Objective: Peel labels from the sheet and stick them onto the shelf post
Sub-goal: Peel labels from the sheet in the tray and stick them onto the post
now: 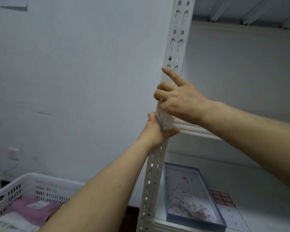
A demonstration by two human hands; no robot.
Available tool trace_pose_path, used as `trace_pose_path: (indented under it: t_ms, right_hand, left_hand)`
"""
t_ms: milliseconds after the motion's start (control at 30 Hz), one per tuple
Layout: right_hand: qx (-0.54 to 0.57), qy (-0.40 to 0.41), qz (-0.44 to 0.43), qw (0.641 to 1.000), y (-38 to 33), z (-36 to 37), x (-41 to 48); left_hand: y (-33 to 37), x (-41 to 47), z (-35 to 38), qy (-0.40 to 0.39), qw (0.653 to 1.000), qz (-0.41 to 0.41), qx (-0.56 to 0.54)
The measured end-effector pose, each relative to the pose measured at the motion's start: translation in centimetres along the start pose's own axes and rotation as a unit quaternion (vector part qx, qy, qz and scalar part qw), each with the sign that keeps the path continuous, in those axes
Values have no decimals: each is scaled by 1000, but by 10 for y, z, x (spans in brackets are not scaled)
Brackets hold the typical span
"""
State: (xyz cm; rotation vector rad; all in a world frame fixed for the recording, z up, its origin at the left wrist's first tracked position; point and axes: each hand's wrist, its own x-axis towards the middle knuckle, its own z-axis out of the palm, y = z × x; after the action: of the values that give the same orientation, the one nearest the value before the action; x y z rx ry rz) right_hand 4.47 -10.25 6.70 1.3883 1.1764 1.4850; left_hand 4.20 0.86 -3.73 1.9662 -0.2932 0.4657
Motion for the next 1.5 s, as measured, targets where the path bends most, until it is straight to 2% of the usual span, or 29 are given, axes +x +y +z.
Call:
trace_pose_path:
  t_ms: [100,233,600,900,1167,1300,1500]
  right_hand:
    - [14,15,-29,999,4,4,-2]
    - [17,18,-24,999,-1,8,-2]
    - [70,-15,88,994,-13,16,-5]
    - [66,71,111,989,-15,10,-15]
    - [88,35,94,991,-15,8,-12]
    - [82,-1,113,990,-19,10,-10]
    - [82,9,148,986,-25,11,-23]
  left_hand:
    - [0,0,1,10,1000,16,5]
    - [-1,0,0,18,1000,25,-1]
    - [-2,1,0,7,1000,6,-13]
    - [-2,1,1,2,1000,6,-15]
    - [-1,1,1,6,1000,8,-6]
    - [0,-1,0,13,1000,10,-8]
    - [-1,0,3,18,1000,6,-21]
